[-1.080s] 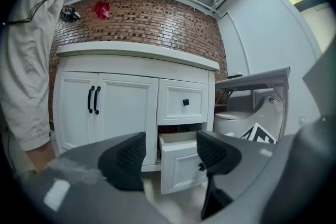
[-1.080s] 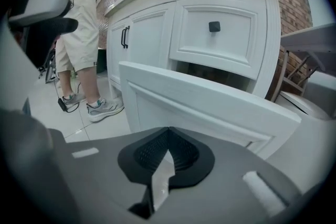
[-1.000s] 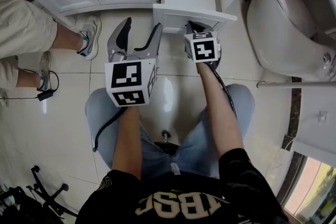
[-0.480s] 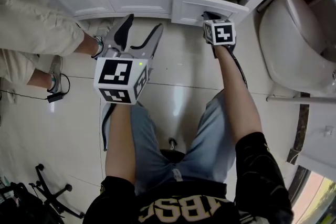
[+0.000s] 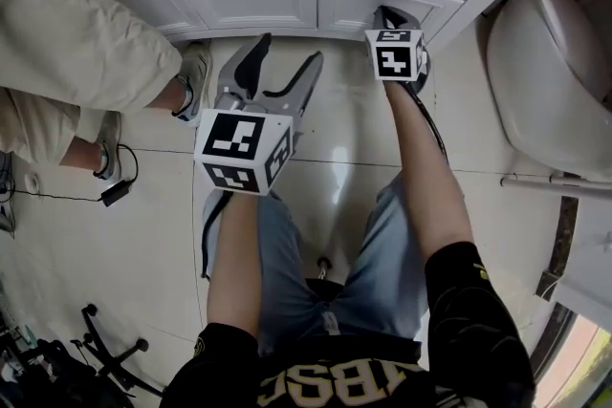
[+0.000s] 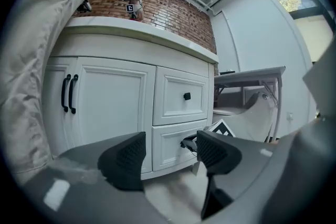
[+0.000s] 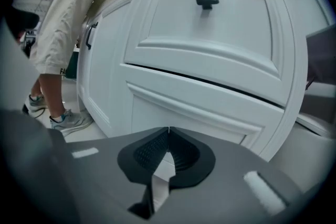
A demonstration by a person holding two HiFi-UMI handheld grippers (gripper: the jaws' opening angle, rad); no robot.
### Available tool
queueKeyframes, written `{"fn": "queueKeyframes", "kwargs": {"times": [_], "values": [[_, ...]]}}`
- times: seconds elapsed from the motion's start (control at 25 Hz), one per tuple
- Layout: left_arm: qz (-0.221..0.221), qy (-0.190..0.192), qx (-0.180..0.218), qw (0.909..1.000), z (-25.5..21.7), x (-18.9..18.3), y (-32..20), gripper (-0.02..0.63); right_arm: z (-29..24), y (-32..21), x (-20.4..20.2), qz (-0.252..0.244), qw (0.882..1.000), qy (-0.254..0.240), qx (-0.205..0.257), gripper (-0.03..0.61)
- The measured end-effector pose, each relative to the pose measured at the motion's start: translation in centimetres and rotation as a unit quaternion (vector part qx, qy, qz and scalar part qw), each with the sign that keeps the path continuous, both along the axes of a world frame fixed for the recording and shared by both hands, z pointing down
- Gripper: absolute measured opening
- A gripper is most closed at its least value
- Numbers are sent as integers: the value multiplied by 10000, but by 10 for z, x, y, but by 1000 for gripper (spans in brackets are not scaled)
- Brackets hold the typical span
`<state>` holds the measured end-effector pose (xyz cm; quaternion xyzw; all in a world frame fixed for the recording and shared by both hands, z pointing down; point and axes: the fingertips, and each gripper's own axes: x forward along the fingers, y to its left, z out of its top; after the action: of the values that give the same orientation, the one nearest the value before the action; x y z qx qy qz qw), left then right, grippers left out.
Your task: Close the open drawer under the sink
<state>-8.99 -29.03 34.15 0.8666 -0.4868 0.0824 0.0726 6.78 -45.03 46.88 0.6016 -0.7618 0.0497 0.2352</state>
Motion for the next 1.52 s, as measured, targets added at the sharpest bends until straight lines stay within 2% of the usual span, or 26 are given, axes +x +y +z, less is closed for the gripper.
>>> {"fn": "queueKeyframes", "kwargs": {"times": [0.08,0.2,0.28,0.36,0.44,0.56,0.64,0.76,0.92,1.04,1.16,1.2,1.24,1.28,1.36,1.52], "values": [[23,-44,-82,10000,6,5,-2,305,0,-1,-1,166,9996,194,144,10],[66,-88,-77,9999,7,10,-2,305,2,-2,-1,333,9991,155,219,11],[59,-80,-30,9999,5,7,-2,305,1,-1,2,443,9987,-136,197,11],[3,-49,0,10000,4,-1,-2,305,1,0,6,527,9961,-703,126,11],[-78,-9,6,10000,4,-11,-4,305,0,-1,7,310,9943,-1018,48,11],[-182,69,27,9998,4,-24,-5,305,2,1,6,-198,9931,-1138,-176,11],[-218,75,52,9997,5,-28,-7,305,-7,10,11,-259,9910,-1304,-163,11],[-238,80,133,9996,1,-29,-9,305,-50,33,23,-259,9907,-1296,321,11],[-154,166,349,9991,-15,-17,8,305,-107,76,21,-460,9806,-1676,905,14],[-50,92,601,9981,-27,-2,30,305,-141,108,11,-690,9767,-1554,1306,19],[-6,-61,941,9955,-40,6,44,320,-165,138,9,-706,9712,-1546,1673,35],[24,-93,1040,9945,-44,9,48,339,-169,147,10,-694,9685,-1621,1758,69],[56,-79,1111,9938,-47,12,52,345,-172,155,12,-692,9661,-1700,1817,176],[79,-36,1150,9933,-49,15,55,348,-173,163,14,-684,9645,-1757,1848,246],[79,-21,1177,9930,-50,19,58,353,-172,177,25,-566,9653,-1734,1870,280],[-138,-15,1093,9939,-41,21,52,356,-167,208,53,-14,9709,-1463,1895,283]]}}
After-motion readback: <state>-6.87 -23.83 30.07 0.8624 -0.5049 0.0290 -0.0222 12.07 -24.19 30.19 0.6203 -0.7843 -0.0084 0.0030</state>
